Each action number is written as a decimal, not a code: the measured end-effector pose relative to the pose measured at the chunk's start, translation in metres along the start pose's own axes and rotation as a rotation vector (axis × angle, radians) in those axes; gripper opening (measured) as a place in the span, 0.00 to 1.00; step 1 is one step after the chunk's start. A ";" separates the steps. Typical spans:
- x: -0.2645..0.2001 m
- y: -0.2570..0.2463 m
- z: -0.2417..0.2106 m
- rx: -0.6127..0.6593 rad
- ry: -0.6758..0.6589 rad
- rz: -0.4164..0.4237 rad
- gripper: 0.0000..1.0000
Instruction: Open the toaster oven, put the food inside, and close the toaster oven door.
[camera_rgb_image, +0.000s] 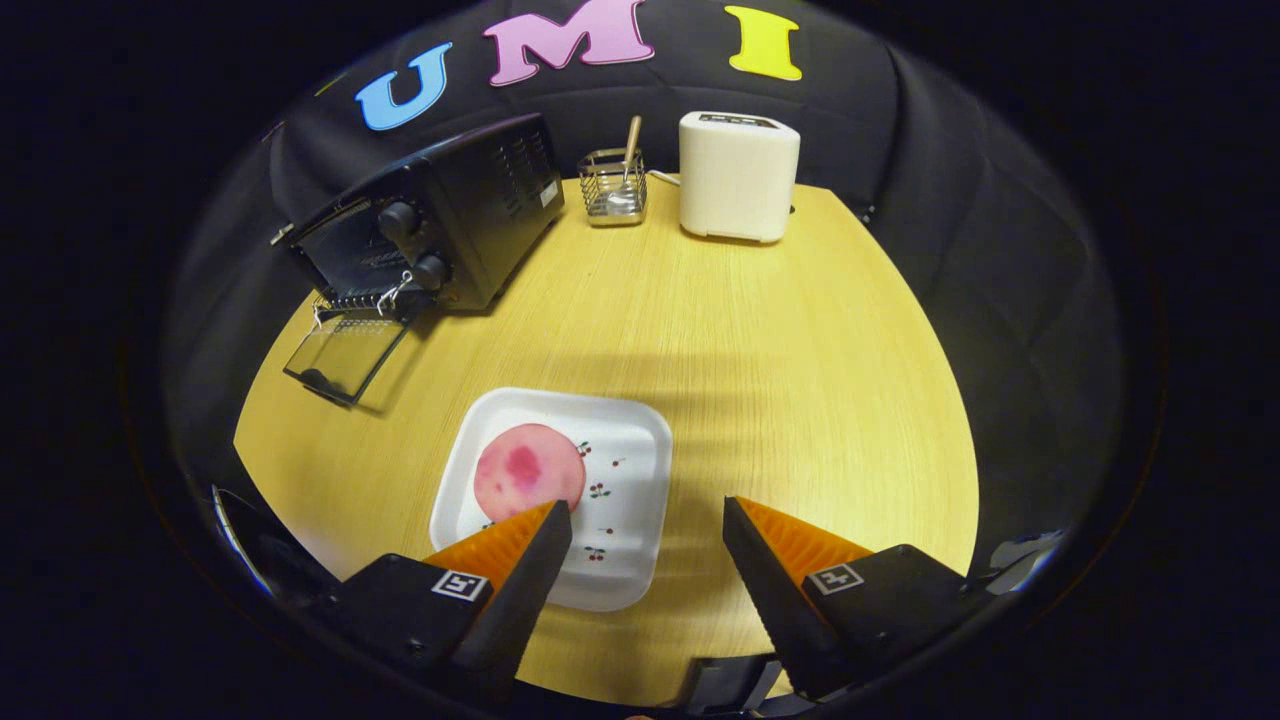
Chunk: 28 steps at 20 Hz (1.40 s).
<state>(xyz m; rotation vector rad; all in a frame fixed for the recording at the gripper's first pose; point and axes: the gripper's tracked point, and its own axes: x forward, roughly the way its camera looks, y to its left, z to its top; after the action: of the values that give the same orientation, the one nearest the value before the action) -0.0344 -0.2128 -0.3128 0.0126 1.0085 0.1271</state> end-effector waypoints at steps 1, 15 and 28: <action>0.004 0.002 -0.006 0.015 0.025 0.011 1.00; 0.025 -0.014 -0.023 0.117 0.186 -0.033 0.29; 0.016 0.024 -0.036 0.516 0.236 0.134 0.05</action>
<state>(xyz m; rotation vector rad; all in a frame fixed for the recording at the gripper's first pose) -0.0586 -0.1890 -0.3437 0.5472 1.2539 -0.0126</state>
